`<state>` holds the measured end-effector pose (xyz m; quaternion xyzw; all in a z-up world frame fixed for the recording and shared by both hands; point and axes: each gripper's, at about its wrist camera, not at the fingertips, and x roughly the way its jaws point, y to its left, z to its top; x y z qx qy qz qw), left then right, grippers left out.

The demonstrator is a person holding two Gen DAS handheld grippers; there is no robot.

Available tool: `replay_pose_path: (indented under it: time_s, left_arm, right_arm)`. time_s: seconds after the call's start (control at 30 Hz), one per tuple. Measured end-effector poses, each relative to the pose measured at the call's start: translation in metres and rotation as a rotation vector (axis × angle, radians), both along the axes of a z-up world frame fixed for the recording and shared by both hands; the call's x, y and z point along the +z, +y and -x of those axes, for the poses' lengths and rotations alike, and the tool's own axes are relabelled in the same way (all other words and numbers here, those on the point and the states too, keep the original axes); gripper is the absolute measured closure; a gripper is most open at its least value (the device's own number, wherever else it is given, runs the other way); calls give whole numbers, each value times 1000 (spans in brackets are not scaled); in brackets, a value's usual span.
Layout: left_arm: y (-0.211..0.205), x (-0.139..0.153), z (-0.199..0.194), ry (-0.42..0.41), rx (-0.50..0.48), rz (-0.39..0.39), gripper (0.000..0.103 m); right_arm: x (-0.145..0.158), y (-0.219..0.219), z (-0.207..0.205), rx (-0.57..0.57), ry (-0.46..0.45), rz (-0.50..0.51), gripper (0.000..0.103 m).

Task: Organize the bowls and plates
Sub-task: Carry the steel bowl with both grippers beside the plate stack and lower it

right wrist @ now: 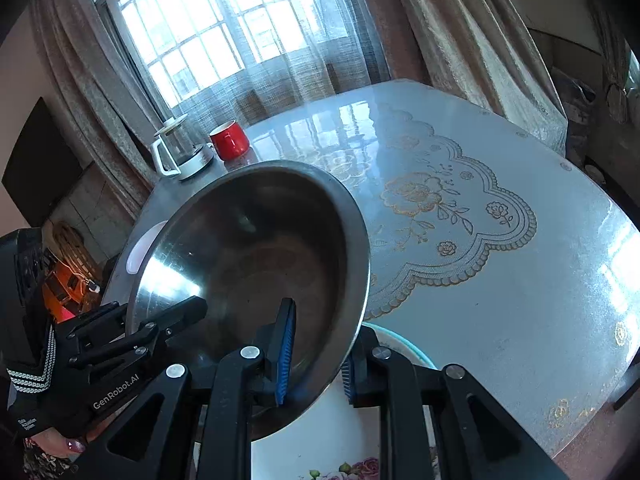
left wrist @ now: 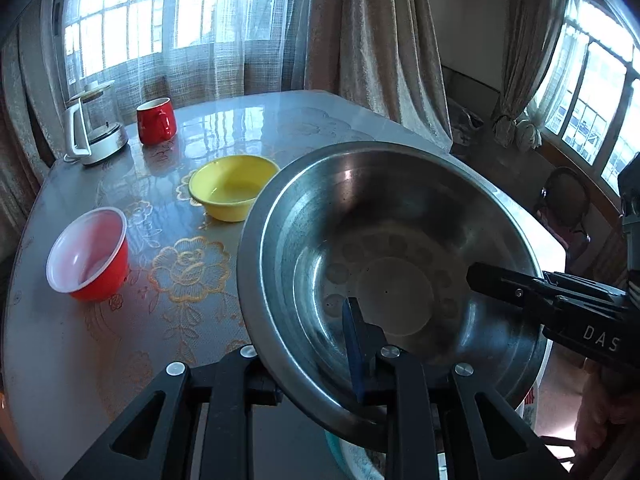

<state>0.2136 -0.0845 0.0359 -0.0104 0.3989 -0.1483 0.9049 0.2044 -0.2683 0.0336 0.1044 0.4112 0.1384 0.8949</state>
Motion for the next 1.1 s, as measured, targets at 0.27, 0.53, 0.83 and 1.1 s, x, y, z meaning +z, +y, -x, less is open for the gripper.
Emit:
replay_pose_path:
  time_s: [0.27, 0.53, 0.83, 1.1]
  left_arm:
    - [28, -12, 28, 27, 59, 43, 79]
    - [61, -22, 54, 42, 133, 46, 79]
    - [104, -37, 74, 72, 240, 48, 79]
    - [127, -55, 84, 106, 303, 38, 79]
  right_arm:
    - [-5, 18, 14, 22, 11, -56, 83]
    - [-13, 47, 24, 81, 40, -96, 83]
    - [-25, 93, 23, 178, 85, -112, 83]
    - [-41, 125, 18, 238, 139, -91, 81]
